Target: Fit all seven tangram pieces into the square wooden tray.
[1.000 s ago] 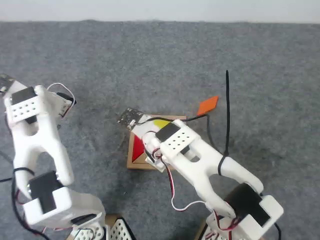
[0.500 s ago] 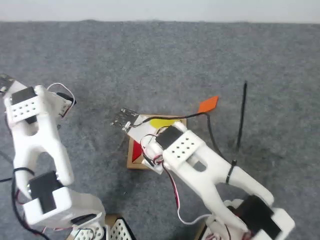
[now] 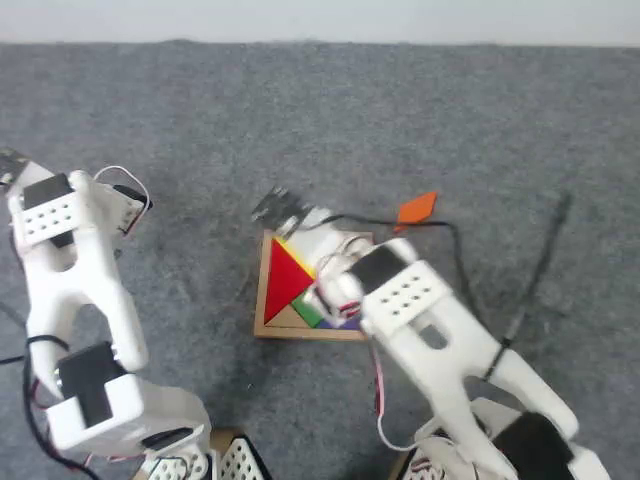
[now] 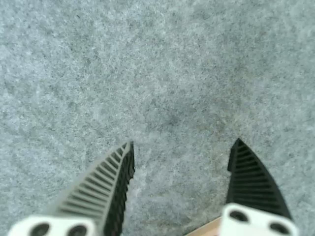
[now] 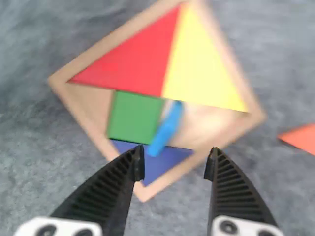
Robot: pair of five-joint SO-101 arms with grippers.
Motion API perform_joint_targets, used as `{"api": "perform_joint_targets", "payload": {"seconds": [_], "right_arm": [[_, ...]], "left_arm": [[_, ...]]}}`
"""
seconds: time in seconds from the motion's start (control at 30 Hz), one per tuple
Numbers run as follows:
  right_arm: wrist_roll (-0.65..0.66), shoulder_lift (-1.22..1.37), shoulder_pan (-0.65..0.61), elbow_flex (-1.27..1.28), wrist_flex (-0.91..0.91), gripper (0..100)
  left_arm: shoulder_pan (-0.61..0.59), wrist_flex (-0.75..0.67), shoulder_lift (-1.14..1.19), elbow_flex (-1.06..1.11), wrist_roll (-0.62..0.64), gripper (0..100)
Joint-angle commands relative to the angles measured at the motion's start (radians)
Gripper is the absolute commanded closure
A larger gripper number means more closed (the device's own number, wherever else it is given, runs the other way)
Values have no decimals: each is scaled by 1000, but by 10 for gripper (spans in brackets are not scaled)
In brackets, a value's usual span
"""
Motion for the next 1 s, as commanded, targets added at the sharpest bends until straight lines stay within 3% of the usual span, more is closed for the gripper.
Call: {"api": "perform_joint_targets", "payload": {"seconds": [0.0, 0.13, 0.37, 0.57, 0.77, 0.97], "right_arm": [[9, -41, 27, 0, -62, 790], [14, 27, 33, 12, -116, 801], [17, 44, 36, -3, -110, 992], [17, 50, 81, -2, -110, 947], [17, 56, -38, 28, -113, 743], [8, 68, -48, 54, -153, 808]], "left_arm": [[5, -15, -6, -7, 8, 706], [5, -15, -6, -5, 8, 706], [5, -15, -6, -5, 8, 706], [5, -15, -6, -5, 8, 706], [9, -14, -6, -4, 8, 706], [9, -14, -6, -4, 8, 706]]}}
